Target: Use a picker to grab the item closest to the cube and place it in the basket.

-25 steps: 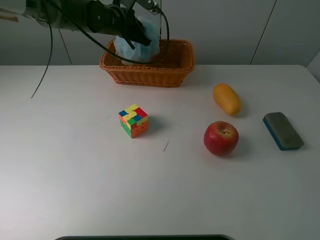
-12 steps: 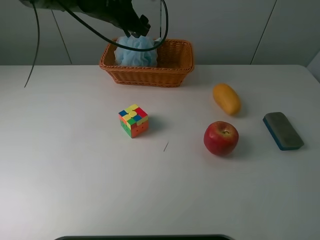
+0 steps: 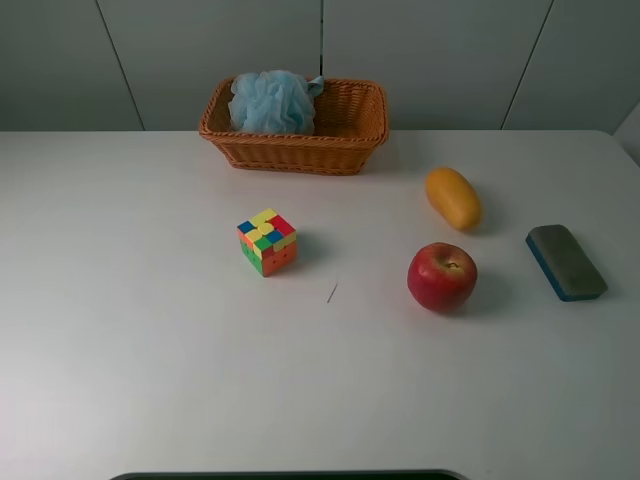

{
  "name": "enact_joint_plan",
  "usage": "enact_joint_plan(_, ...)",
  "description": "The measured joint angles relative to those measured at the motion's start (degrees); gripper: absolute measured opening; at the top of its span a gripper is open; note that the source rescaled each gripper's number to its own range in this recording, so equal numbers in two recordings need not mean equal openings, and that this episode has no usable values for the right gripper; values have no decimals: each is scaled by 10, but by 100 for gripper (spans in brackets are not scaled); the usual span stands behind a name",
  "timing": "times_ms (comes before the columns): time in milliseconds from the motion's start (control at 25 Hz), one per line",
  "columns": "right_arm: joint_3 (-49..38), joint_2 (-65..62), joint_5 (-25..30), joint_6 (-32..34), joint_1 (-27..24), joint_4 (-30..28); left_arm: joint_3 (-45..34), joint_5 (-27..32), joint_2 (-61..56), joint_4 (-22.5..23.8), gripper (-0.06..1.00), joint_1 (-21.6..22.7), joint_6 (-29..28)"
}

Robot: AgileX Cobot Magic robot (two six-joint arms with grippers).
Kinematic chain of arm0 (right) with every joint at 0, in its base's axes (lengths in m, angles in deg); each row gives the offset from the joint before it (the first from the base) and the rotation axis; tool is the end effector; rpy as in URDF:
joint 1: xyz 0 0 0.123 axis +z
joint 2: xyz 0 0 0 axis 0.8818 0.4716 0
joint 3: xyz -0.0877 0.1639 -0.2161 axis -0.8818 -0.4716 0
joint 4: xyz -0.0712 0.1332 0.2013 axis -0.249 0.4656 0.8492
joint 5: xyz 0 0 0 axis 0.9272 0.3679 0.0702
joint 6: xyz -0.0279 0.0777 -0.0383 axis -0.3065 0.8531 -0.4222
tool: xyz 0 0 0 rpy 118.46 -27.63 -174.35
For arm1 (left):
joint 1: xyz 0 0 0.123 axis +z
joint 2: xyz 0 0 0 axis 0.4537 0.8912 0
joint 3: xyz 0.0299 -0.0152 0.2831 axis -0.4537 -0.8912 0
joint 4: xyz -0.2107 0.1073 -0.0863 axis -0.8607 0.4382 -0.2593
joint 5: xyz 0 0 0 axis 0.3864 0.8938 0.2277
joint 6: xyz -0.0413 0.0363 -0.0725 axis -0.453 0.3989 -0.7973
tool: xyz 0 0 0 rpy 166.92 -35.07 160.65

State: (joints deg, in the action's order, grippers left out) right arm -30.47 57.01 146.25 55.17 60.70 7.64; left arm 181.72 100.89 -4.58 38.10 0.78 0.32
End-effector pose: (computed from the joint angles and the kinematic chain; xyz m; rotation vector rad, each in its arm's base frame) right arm -0.0081 0.0002 0.2775 0.0279 2.0673 -0.0083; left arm 0.2868 -0.1042 0.4677 0.6155 2.1077 0.3232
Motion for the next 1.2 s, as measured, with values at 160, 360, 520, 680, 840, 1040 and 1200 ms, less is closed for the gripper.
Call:
enact_joint_plan(160, 0, 0, 0, 0, 0, 0, 1, 72, -141, 41, 97, 0, -42)
enact_joint_plan(360, 0, 0, 0, 0, 0, 0, -39, 77, -304, 79, 97, 0, -106)
enact_joint_plan(520, 0, 0, 0, 0, 0, 0, -118, 82, -454, 109, 97, 45, -118)
enact_joint_plan(680, 0, 0, 0, 0, 0, 0, -208, 87, -576, 74, 97, 132, -118)
enact_joint_plan(840, 0, 0, 0, 0, 0, 0, -304, 89, -696, 7, 97, 216, -119)
enact_joint_plan(1040, 0, 0, 0, 0, 0, 0, -440, 91, -822, -92, 97, 266, -119)
enact_joint_plan(1200, 0, 0, 0, 0, 0, 0, -524, 90, -844, -133, 97, 281, -119)
